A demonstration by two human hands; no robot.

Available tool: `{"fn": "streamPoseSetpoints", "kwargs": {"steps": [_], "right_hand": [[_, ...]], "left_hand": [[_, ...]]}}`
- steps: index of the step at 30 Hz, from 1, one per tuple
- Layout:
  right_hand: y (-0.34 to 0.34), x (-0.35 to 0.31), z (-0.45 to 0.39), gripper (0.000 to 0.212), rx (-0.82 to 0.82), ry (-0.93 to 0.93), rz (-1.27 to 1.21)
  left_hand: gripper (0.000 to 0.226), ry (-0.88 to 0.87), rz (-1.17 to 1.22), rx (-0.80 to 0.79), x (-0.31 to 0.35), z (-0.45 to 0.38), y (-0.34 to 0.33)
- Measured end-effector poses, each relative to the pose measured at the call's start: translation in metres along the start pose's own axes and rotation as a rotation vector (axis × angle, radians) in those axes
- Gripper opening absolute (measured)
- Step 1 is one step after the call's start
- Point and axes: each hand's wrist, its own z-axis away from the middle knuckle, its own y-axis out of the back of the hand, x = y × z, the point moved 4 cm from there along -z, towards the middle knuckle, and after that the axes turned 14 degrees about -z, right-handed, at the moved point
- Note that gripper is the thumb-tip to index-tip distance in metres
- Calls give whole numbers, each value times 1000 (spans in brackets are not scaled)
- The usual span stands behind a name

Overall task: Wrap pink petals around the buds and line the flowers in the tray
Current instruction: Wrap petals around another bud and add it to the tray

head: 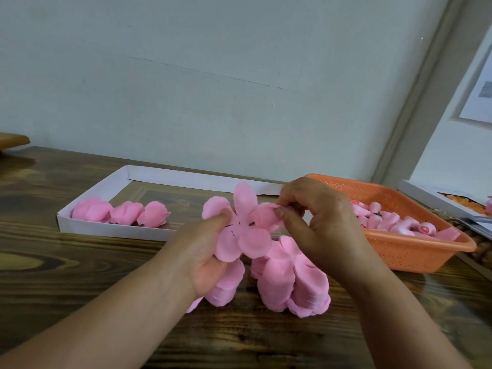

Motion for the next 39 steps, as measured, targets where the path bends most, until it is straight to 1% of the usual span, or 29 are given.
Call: {"fn": "streamPoseSetpoints", "kwargs": {"steps": [5,12,17,23,27,29,32,36,39], "right_hand": [[1,-3,0,9,48,41,-2],[-10,-4,1,6,22,18,-8],[-14,-9,3,8,1,34,83],[-19,-11,4,7,18,70,218],[-13,-8,4,10,71,37,71],[-12,-8,3,10,81,35,49],[-16,-9,4,10,54,36,98],[-18,-14,5,9,36,83,198],[-23,-16,4,9,0,106,192]], "left_hand": [[23,-5,8,12,3,6,-4],[16,0,11,16,1,7,-5],[17,14,21,27,-1,7,-4],[18,13,58,24,-2,7,-5],[20,-2,42,66,-1,7,-6],[18,11,43,96,-1,6,-5],[16,22,85,55,-2,7,-7],[18,16,111,-1,-2,7,-8],[23,17,116,-10,-3,7,-8]]}}
